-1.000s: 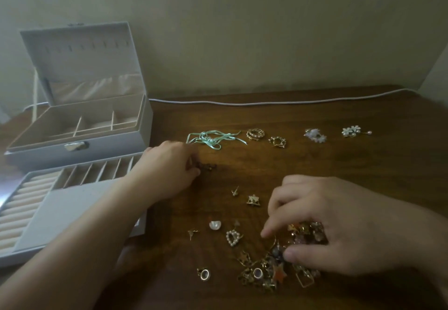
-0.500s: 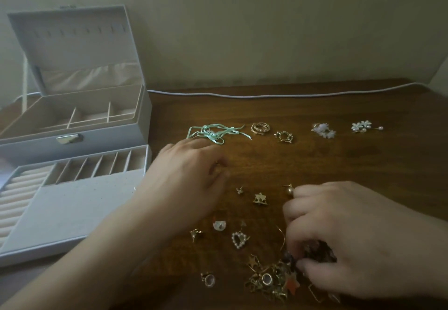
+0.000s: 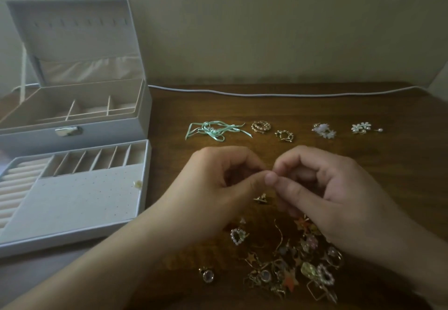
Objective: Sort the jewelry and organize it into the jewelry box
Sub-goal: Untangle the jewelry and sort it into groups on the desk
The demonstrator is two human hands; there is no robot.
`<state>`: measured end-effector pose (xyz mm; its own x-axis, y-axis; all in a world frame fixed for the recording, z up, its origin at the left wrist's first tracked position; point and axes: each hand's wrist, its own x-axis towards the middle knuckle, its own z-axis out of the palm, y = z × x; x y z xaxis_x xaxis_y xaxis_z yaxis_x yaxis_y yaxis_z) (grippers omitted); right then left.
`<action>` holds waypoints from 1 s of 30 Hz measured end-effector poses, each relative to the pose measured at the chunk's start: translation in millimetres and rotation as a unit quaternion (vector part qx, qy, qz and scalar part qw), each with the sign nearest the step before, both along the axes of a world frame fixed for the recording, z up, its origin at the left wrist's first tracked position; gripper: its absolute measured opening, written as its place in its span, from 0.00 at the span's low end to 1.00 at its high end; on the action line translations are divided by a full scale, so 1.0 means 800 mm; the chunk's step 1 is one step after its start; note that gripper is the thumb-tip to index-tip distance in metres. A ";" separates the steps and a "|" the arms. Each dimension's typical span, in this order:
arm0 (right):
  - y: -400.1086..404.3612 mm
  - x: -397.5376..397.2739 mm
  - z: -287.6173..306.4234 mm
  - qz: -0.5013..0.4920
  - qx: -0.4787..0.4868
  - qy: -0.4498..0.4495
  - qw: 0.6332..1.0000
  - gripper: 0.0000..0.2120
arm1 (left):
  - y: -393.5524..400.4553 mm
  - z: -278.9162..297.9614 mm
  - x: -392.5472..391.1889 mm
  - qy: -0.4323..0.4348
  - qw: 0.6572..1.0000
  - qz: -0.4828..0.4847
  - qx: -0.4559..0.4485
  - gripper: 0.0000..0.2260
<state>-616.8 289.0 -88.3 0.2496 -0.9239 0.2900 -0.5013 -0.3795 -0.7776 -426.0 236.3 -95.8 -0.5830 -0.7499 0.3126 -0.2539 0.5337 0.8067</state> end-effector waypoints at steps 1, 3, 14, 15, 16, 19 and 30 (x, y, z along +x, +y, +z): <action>-0.001 0.002 -0.003 -0.004 0.010 -0.020 1.000 0.07 | -0.002 0.002 0.001 0.007 1.000 0.006 0.011 0.05; -0.003 0.003 -0.006 -0.009 0.027 -0.046 0.999 0.11 | -0.007 0.004 0.007 -0.019 0.999 0.023 -0.016 0.04; -0.033 -0.070 0.007 -0.219 -0.123 0.089 0.964 0.06 | -0.074 -0.005 0.037 -0.343 0.922 0.179 -0.001 0.12; -0.033 -0.072 0.007 -0.215 -0.111 0.107 0.964 0.05 | -0.076 -0.006 0.035 -0.354 0.918 0.180 0.002 0.12; -0.034 -0.074 0.007 -0.212 -0.101 0.121 0.964 0.05 | -0.078 -0.007 0.033 -0.360 0.915 0.184 0.000 0.12; -0.032 -0.080 0.010 -0.187 -0.076 0.161 0.966 0.05 | -0.081 -0.009 0.031 -0.366 0.908 0.202 -0.019 0.12; -0.029 -0.096 0.010 -0.032 0.090 0.316 0.944 0.02 | -0.073 -0.017 0.037 -0.345 0.890 0.255 -0.154 0.12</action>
